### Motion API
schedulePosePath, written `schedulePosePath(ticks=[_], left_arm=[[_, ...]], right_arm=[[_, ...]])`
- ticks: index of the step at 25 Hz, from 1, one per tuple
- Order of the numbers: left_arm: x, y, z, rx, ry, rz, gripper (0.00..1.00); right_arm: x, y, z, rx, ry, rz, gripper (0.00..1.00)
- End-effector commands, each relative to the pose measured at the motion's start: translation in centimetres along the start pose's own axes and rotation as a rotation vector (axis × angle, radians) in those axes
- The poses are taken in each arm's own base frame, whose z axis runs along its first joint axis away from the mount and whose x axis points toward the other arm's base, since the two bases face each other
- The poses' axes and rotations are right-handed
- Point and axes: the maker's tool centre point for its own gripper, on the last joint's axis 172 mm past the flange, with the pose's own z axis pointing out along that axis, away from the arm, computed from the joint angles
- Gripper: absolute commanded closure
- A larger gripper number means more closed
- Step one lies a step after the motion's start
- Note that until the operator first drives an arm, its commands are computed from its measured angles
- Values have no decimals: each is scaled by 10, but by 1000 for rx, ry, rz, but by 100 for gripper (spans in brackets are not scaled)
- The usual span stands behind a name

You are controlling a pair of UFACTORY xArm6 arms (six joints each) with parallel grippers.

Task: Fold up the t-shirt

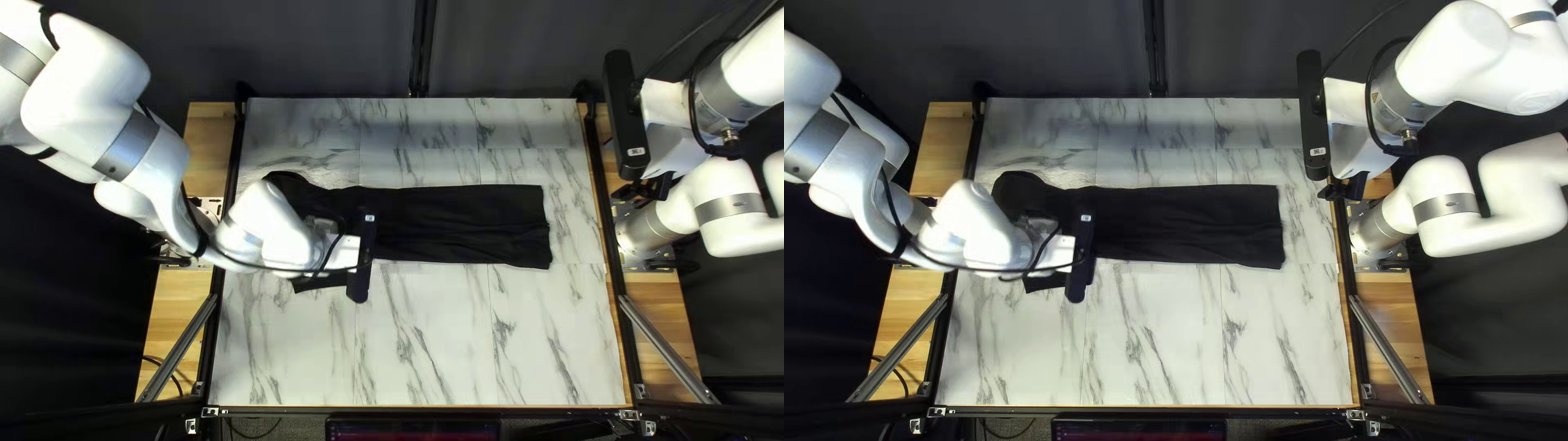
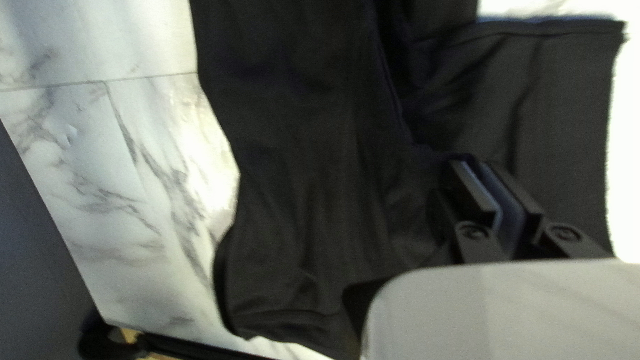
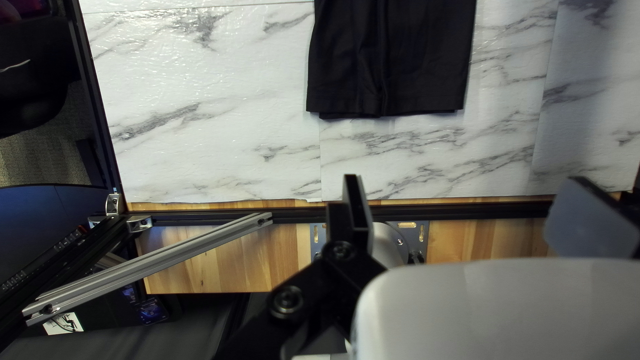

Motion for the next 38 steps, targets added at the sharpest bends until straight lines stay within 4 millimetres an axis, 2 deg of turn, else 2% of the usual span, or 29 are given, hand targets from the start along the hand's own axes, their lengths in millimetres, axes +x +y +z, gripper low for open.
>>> schedulePosePath(ticks=[1, 6, 7, 8, 10, 11, 12, 13, 17, 21, 25, 28, 31, 35, 38], left_arm=[[1, -31, 16, -64, 6, 60, 98], [-1, -64, 35, -101, 9, 128, 95], [-1, -66, 36, -101, 8, 134, 92], [1, -72, 39, -101, 7, 144, 85], [2, -78, 43, -96, 2, 152, 67], [3, -82, 45, -89, -6, 154, 53], [4, -83, 46, -87, -9, 154, 33], [3, -89, 49, -77, -20, 153, 0], [-4, -86, 42, -56, -34, 135, 0], [-23, -56, 19, -35, -29, 102, 0], [-39, -32, 9, -28, -25, 54, 0], [-54, -8, 12, -17, -29, -10, 0], [-60, 7, 20, -1, -43, -71, 0], [-62, 12, 30, 13, -68, -120, 0], [-66, 8, 45, 13, -96, -143, 0]], right_arm=[[0, 0, 0, 0, 0, 0, 0], [0, 0, 0, 0, 0, 0, 0], [0, 0, 0, 0, 0, 0, 0], [0, 0, 0, 0, 0, 0, 0], [0, 0, 0, 0, 0, 0, 0], [0, 0, 0, 0, 0, 0, 0], [0, 0, 0, 0, 0, 0, 0], [0, 0, 0, 0, 0, 0, 0], [0, 0, 0, 0, 0, 0, 0], [0, 0, 0, 0, 0, 0, 0], [0, 0, 0, 0, 0, 0, 0], [0, 0, 0, 0, 0, 0, 0], [0, 0, 0, 0, 0, 0, 0], [0, 0, 0, 0, 0, 0, 0], [0, 0, 0, 0, 0, 0, 0]])
